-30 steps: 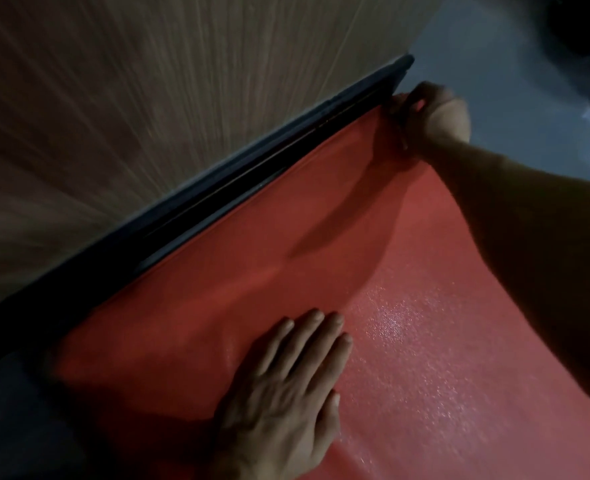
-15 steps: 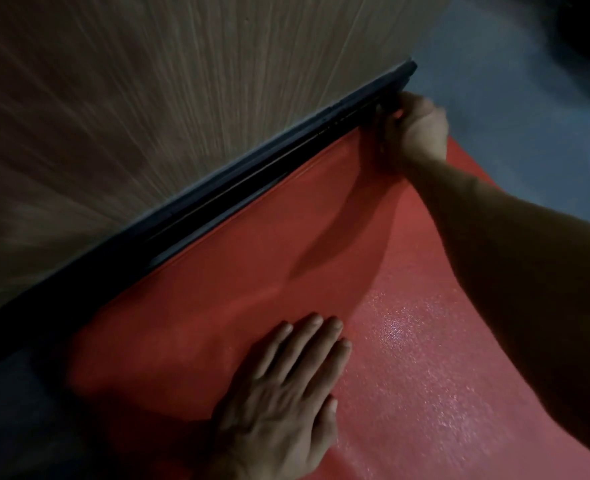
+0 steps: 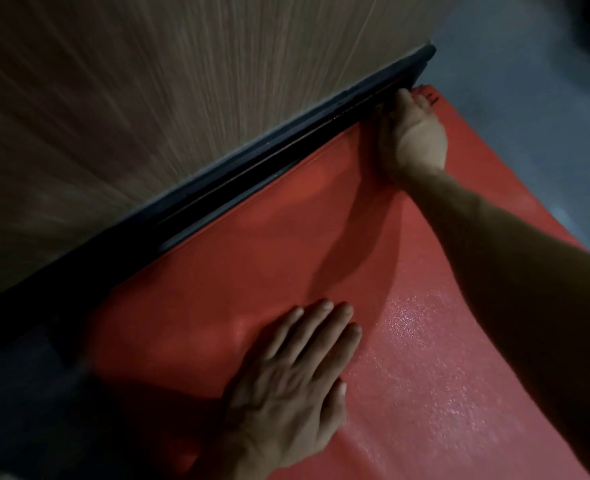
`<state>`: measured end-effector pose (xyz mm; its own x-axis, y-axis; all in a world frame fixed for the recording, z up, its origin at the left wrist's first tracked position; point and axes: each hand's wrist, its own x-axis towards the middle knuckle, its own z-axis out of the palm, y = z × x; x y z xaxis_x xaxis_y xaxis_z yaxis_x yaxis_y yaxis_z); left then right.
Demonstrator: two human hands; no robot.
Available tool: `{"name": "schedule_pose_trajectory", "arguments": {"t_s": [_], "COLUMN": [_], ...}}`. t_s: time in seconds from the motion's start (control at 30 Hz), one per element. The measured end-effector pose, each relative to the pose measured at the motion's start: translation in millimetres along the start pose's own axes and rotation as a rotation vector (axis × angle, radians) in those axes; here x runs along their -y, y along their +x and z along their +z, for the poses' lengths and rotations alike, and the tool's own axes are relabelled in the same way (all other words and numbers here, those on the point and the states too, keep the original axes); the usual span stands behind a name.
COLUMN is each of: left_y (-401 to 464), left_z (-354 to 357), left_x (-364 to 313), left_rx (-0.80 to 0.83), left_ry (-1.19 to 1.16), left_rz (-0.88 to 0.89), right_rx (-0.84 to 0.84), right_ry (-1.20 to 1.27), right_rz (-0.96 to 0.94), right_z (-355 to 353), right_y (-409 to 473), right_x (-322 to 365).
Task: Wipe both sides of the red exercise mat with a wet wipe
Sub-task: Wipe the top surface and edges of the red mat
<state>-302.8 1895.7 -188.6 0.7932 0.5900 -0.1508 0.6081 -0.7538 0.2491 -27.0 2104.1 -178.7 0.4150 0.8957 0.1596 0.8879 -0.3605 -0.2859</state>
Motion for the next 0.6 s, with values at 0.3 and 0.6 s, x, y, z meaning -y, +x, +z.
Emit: {"name": "schedule_pose_trajectory", "arguments": {"t_s": [0.3,0.6], "left_y": [0,-3], "left_z": [2,0], "left_x": [1,0], "left_rx": [0.010,0.020], "left_ry": [-0.028,-0.021], "left_rz": [0.007,0.002], "right_rx": [0.311,0.110], "right_ry": [0.163,0.075], "right_rz": [-0.881,-0.316], "right_z": [0,9], "right_y": [-137,-77], "right_x": [90,75]}}
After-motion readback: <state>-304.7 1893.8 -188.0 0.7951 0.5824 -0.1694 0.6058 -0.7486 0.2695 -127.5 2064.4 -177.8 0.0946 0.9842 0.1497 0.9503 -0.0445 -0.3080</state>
